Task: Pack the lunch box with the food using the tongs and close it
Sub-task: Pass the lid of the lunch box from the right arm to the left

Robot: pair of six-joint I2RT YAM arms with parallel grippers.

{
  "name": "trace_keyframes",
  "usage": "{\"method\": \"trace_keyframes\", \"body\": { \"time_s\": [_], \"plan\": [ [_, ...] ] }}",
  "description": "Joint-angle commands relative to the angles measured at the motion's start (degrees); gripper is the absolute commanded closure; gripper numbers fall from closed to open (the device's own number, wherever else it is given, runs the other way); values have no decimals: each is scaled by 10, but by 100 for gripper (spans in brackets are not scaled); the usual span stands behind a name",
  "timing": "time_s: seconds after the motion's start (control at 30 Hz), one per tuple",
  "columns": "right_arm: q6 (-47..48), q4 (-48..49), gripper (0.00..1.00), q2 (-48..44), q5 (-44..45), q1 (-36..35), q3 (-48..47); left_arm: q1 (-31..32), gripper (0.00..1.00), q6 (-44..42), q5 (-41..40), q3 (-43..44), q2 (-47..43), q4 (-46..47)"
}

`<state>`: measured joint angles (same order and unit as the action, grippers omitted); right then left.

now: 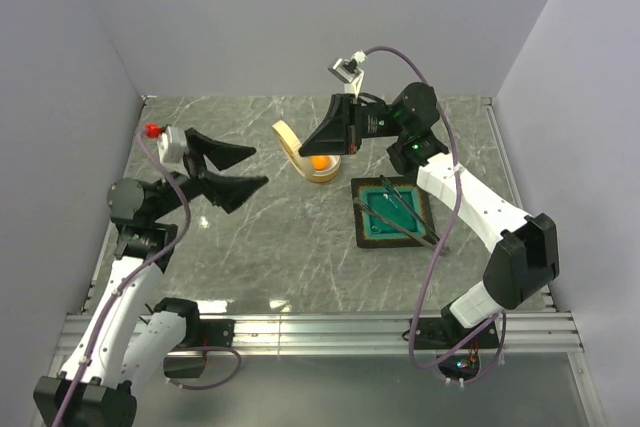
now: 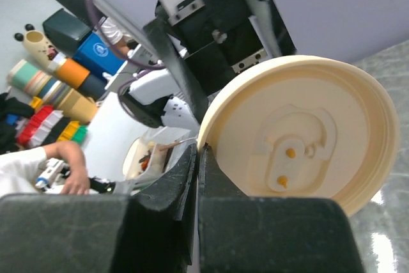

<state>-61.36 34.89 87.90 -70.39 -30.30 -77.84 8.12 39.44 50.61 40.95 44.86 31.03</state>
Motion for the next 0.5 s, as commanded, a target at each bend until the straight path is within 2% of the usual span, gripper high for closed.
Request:
{"method": "trace_keyframes", "body": {
  "time_s": [0.0,0.03,0.07,0.17,0.37,0.47],
  "plan": [
    [-39,53,100,-39,-22,2,17,13,16,-197,111,14,-23,-8],
    [-44,56,100,-40,-25,2,19,23,15,-278,118,18,-30,-37],
    [-39,44,100,-41,-30,1,20,28,14,-315,125,25,-34,-90],
    [-8,19,100,-44,-41,-9,19,50,14,-426,121,32,-44,-161],
    [26,-26,100,-54,-53,-38,31,90,14,-486,60,20,-66,-183],
    [21,-19,100,-55,-51,-44,36,105,14,-497,37,20,-67,-185]
  ]
}}
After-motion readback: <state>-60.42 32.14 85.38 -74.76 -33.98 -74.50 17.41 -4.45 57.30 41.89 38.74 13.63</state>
